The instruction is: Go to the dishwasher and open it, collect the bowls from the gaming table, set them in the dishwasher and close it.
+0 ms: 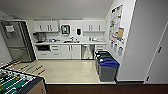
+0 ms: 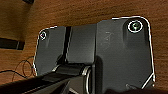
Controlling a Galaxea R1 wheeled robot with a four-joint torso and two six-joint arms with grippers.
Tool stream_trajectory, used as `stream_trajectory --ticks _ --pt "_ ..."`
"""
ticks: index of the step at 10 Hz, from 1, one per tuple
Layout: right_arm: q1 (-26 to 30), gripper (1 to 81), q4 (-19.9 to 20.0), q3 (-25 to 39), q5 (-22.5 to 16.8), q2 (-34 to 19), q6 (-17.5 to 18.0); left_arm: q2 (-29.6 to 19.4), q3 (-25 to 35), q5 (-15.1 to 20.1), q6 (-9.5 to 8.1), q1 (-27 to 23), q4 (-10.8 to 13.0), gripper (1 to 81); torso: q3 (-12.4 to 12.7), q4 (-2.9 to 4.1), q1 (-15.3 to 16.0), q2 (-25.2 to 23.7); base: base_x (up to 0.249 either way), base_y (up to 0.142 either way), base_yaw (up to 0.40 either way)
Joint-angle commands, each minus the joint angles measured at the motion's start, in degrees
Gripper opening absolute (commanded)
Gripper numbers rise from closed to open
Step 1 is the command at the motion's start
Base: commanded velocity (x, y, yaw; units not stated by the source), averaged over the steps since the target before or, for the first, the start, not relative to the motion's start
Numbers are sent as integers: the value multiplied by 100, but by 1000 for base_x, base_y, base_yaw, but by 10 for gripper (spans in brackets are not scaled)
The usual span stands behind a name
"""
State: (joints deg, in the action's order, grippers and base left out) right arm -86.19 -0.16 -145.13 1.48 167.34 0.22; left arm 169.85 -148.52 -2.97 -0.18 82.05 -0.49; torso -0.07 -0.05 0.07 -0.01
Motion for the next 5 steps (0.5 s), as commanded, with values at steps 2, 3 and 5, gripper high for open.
stream_trajectory --ticks 2,3,5 --pt "299 811 69 38 -288 -49 4 -3 42 262 1 -360 5 811 -2 0 0 0 149 63 0" --pt "307 811 69 38 -288 -49 4 5 42 262 1 -352 5 811 -2 0 0 0 149 64 0" --pt "307 811 69 38 -288 -49 4 -3 42 262 1 -352 5 811 -2 0 2 0 149 67 0"
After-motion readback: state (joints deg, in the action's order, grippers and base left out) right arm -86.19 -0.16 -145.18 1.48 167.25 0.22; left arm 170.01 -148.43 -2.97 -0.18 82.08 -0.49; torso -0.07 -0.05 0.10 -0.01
